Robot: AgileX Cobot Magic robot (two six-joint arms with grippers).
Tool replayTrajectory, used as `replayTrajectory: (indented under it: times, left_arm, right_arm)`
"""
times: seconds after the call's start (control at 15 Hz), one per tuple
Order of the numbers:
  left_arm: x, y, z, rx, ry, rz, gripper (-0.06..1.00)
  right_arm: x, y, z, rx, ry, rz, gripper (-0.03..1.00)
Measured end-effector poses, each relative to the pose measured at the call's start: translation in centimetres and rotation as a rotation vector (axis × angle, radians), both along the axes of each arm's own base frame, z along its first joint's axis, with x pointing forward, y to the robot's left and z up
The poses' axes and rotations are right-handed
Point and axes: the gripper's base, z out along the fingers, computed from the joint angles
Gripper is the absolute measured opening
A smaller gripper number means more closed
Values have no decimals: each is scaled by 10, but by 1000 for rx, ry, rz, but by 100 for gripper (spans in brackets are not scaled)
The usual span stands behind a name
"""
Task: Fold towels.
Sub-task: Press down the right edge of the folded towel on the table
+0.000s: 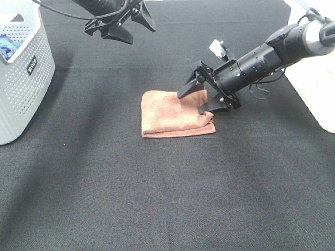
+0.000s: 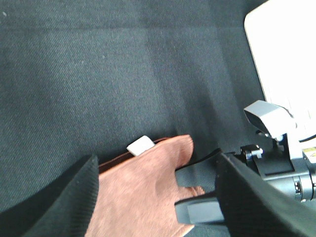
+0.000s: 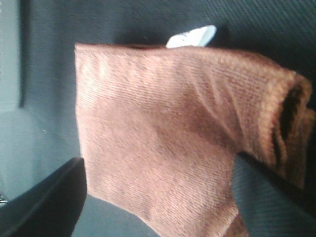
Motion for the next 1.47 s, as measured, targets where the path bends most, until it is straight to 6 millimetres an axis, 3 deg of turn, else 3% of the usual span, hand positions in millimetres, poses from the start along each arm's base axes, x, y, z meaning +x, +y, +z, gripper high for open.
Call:
replayTrajectory:
  times: [0.6,0.87,1.0,1.13,1.2,1.47]
  left_arm:
    - [-11,4,7,72,47,-63,65]
    - [-25,15,30,200,36,-102,65]
    - [-33,24,51,284,-4,-99,65]
    - [-45,36,86,361,-89,-58,65]
    - [-45,36,86,361,-89,-58,65]
    - [-78,55,138,484,-199,8,65]
  right_arm:
    - [-7,-9,21,-145,4,60,77]
    - [-9,-19,21,-271,42,31,77]
    - [-9,-20,45,-268,-5,23,77]
    - [-18,-22,88,-281,-39,30,77]
    - [-18,-22,88,-281,-39,30,77]
    - [-45,-34,138,-389,13,56,77]
